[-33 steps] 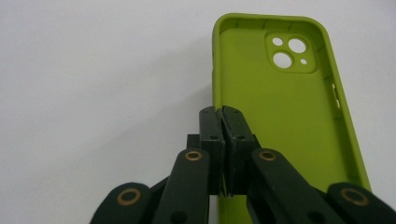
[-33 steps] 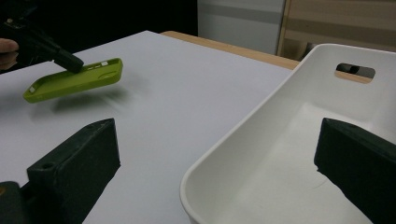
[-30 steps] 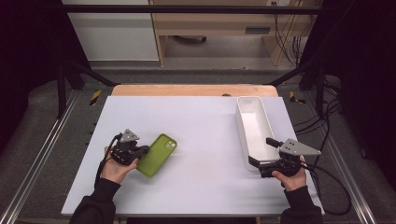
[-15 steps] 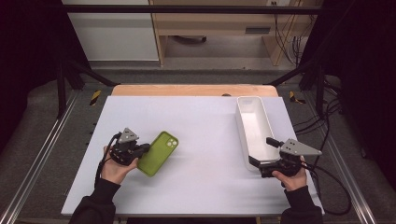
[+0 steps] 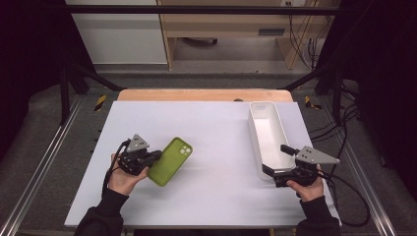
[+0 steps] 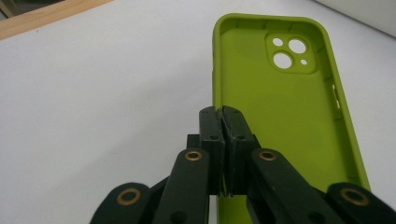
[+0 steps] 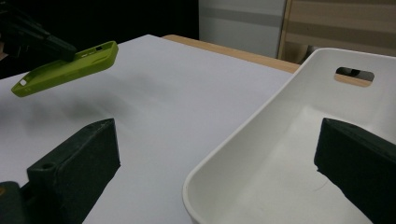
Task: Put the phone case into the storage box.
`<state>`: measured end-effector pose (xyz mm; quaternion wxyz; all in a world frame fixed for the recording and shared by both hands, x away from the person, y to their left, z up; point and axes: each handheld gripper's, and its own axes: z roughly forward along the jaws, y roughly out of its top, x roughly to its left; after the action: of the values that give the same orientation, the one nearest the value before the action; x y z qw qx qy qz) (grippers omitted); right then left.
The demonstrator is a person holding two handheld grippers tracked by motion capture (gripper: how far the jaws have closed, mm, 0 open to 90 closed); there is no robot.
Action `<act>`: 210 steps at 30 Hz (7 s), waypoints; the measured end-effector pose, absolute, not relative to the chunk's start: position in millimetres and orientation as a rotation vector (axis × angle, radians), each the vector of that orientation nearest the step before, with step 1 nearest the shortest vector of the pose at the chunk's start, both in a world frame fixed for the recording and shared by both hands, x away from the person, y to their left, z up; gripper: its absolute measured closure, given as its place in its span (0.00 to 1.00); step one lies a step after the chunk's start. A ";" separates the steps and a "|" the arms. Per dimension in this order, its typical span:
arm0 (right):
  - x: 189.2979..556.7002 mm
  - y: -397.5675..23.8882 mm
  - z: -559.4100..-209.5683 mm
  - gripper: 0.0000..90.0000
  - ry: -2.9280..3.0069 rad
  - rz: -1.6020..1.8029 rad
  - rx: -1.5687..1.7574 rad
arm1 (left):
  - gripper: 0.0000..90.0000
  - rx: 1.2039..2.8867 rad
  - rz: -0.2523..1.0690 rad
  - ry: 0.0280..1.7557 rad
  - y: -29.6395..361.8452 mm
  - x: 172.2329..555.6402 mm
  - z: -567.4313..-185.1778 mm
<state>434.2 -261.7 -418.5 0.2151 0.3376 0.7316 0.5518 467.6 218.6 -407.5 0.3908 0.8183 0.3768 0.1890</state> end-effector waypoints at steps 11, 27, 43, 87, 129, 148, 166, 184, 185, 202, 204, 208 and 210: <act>434.0 -257.6 -415.7 0.01 2.039 1.527 0.923 | 0.98 2.074 0.491 0.913 210.5 460.7 -399.2; 433.8 -250.8 -412.6 0.01 2.049 1.514 0.918 | 0.98 2.083 0.496 0.836 194.5 449.9 -390.0; 433.8 -242.4 -409.2 0.01 2.059 1.526 0.908 | 0.98 2.108 0.497 0.765 175.6 441.5 -384.9; 432.2 -215.2 -400.7 0.01 2.125 1.540 0.871 | 0.98 2.173 0.509 0.638 132.8 445.3 -382.5; 434.9 -194.0 -398.5 0.02 2.189 1.532 0.872 | 0.98 2.240 0.548 0.515 98.4 433.6 -391.6; 444.2 -177.7 -392.3 0.03 2.243 1.502 0.898 | 0.98 2.251 0.580 0.481 94.1 430.5 -388.1; 455.5 -165.5 -396.8 0.11 2.335 1.458 0.942 | 0.98 2.264 0.620 0.435 88.4 423.1 -384.4; 463.8 -163.7 -398.5 0.29 2.435 1.469 0.991 | 0.98 2.262 0.619 0.418 86.7 418.7 -383.3; 464.2 -163.9 -398.4 0.31 2.440 1.471 0.991 | 0.98 2.259 0.620 0.417 86.8 418.6 -383.4; 468.1 -165.4 -398.2 0.61 2.543 1.502 1.019 | 0.98 2.251 0.624 0.393 87.8 415.3 -383.8; 468.6 -165.9 -397.8 0.64 2.551 1.512 1.025 | 0.98 2.250 0.624 0.390 87.7 415.1 -384.0; 469.1 -166.5 -396.8 0.71 2.567 1.529 1.042 | 0.98 2.251 0.627 0.385 87.8 414.5 -383.8; 469.4 -167.3 -396.8 0.73 2.572 1.527 1.045 | 0.98 2.253 0.629 0.382 87.9 413.9 -383.8</act>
<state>469.4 -167.3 -396.8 -0.0133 0.3298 0.8117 0.4820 413.9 87.9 -383.8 0.3763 0.8808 0.1492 0.2457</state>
